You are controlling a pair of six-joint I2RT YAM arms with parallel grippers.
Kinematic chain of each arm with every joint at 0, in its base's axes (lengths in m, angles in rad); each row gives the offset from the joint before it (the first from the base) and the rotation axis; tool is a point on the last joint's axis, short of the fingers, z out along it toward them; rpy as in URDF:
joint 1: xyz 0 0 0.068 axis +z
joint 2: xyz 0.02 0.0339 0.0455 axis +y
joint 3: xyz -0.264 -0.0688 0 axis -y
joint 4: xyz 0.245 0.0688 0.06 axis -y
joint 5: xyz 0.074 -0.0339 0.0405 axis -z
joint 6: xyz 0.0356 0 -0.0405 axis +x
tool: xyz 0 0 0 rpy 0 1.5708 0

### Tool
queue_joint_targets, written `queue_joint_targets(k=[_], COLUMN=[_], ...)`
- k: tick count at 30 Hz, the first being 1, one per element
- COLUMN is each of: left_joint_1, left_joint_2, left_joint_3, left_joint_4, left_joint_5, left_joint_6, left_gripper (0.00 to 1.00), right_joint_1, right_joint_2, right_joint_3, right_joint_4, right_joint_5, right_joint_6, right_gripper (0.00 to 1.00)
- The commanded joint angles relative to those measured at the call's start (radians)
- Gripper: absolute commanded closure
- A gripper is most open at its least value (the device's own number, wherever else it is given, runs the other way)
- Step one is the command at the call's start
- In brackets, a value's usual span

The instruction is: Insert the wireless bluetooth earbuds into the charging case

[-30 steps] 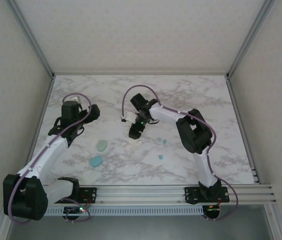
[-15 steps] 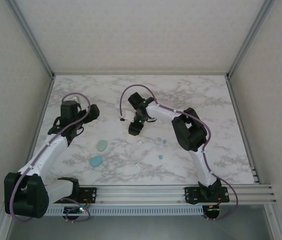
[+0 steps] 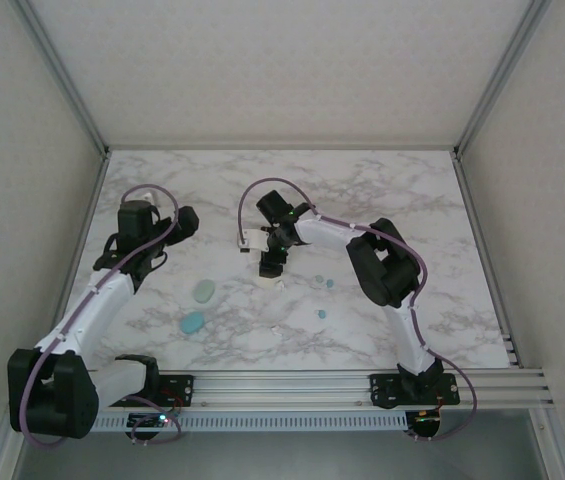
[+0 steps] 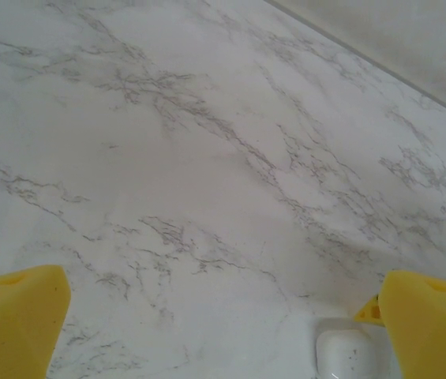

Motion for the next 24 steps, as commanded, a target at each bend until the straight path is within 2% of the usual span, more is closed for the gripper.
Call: queue_joint_targets(k=[1,8,10,17,21,24], left_joint_1=[0.008,0.009,0.01,0.013,0.027,0.031], left_joint_2=[-0.023,-0.034,-0.033,-0.03,-0.038,-0.026], left_joint_3=[0.018,0.022,0.021,0.015,0.006,0.03], left_joint_4=[-0.041,-0.059,-0.053,-0.023,0.002,0.032], left_joint_5=[0.002,-0.004,0.001,0.049,0.121,0.311], left_joint_6=[0.019,0.042,0.036,-0.013,-0.076,-0.083], left_gripper=[0.0,0.0,0.0,0.0,0.0,0.0], right_joint_1=[0.015,0.013,0.013,0.015,0.015,0.026], right_joint_2=[0.063,0.074,0.065,-0.002,-0.14,-0.302], right_joint_3=[0.026,0.036,0.018,-0.064,-0.159,-0.25], right_joint_4=[0.053,-0.007,0.025,0.137,0.238,0.324], right_joint_5=[-0.011,-0.007,-0.002,-0.005,-0.021,-0.028], right_joint_6=[-0.087,-0.081,-0.061,0.004,0.062,0.118], right_gripper=[0.22,0.4,0.46,0.56,0.57,0.59])
